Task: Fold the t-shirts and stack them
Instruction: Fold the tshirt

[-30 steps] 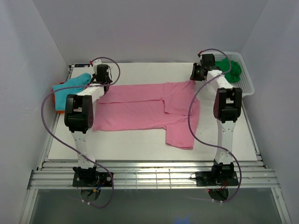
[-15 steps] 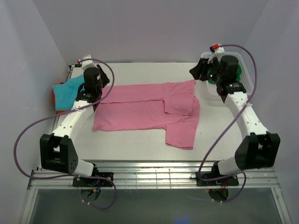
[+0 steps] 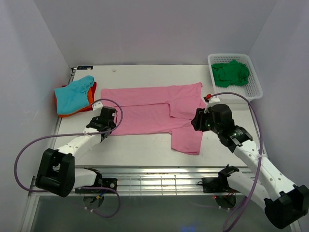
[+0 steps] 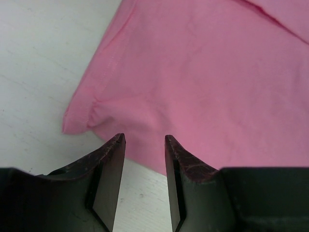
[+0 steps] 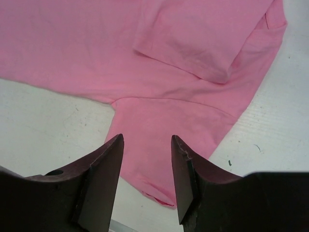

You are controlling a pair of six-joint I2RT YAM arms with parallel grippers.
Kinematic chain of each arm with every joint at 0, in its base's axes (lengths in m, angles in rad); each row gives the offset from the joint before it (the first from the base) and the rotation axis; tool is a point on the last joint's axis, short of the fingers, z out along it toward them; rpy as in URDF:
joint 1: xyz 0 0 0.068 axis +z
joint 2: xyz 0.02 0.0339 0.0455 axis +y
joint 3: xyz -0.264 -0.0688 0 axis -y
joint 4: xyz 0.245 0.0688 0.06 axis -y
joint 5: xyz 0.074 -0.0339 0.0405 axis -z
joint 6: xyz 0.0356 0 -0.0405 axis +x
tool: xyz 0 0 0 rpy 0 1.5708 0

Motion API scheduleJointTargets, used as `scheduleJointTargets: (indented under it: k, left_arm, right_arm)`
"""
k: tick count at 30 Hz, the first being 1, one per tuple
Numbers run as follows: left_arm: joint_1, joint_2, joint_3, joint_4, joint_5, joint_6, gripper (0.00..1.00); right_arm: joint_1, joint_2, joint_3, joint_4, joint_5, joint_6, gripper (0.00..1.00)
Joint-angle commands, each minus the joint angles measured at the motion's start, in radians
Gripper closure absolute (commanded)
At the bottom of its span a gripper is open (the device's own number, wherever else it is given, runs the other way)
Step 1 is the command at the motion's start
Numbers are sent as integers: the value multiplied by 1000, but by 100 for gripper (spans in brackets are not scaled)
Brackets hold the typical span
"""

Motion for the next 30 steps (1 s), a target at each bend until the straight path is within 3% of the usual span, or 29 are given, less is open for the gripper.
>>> scheduleJointTargets:
  k: [1,14,19,30]
  left_arm:
    - [-1,-9,-23,-18,-84,-46,51]
    - [-1,21,6,-62,-221,-43,51]
    - [3,41,3,-82,-256,-63,49]
    - [85,14,-27,-45,-186,-46,50]
  right_arm:
    - [45,-48,-31,-98,114,67,50]
    - [275,-12,-136,-204,248,233,52]
    - [299,17,-126,-206,271,239,52]
    - [328,69,-119,-224,312,253,52]
